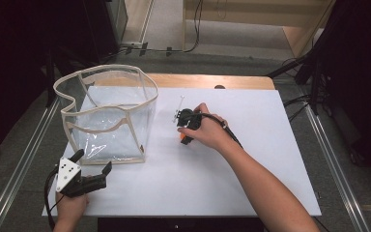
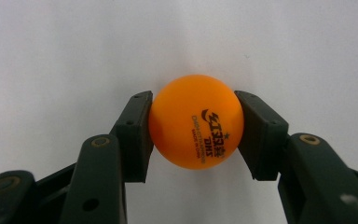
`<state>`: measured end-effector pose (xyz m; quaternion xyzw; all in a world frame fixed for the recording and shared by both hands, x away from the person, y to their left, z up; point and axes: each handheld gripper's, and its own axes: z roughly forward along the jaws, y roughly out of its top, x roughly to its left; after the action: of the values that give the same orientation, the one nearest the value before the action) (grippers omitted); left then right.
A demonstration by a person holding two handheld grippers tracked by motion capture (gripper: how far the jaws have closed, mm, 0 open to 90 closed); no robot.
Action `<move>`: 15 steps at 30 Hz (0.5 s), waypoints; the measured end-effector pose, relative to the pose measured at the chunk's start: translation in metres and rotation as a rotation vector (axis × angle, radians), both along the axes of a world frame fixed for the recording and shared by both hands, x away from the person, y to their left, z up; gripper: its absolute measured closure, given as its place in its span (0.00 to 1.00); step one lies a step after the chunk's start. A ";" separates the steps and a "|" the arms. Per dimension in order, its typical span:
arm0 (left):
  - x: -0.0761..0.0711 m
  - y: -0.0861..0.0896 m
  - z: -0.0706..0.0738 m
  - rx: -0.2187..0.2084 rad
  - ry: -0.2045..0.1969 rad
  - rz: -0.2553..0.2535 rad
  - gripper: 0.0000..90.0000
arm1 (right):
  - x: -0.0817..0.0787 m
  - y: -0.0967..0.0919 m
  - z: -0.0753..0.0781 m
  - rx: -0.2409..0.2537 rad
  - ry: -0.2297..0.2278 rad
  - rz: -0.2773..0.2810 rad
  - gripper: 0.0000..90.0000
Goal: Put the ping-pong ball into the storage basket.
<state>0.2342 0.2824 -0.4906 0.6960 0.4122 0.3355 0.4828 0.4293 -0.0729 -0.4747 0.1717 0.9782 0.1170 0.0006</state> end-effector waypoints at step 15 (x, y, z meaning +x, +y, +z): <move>0.000 0.000 0.000 0.000 0.001 0.000 0.00 | 0.003 0.000 0.014 0.003 0.013 0.021 0.53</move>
<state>0.2343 0.2826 -0.4905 0.6964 0.4123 0.3351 0.4825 0.4320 -0.0734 -0.4610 0.1620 0.9798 0.1171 -0.0070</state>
